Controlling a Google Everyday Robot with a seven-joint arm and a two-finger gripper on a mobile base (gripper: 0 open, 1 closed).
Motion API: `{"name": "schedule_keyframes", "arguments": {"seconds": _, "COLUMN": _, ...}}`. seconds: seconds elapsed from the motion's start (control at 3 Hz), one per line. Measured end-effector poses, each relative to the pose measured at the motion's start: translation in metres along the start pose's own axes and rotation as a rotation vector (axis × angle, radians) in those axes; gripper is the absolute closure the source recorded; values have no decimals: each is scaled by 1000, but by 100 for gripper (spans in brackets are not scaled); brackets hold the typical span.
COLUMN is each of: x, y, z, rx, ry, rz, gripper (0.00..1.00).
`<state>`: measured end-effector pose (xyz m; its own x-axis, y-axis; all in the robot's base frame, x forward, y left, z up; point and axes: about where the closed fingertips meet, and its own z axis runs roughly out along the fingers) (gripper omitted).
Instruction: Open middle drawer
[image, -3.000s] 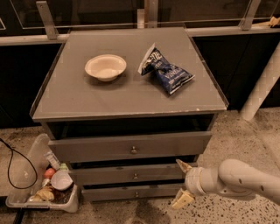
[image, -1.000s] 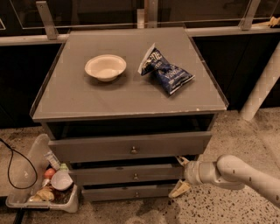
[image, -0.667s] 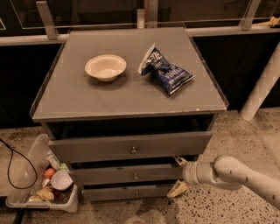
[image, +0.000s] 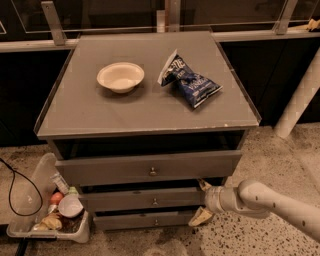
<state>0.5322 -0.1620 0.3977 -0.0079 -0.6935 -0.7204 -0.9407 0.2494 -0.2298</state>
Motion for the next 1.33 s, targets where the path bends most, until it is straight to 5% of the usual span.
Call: {"name": "schedule_keyframes", "arguments": {"seconds": 1.33, "x": -6, "y": -3, "z": -6, "rx": 1, "ry": 1, "rz": 0, "gripper": 88}}
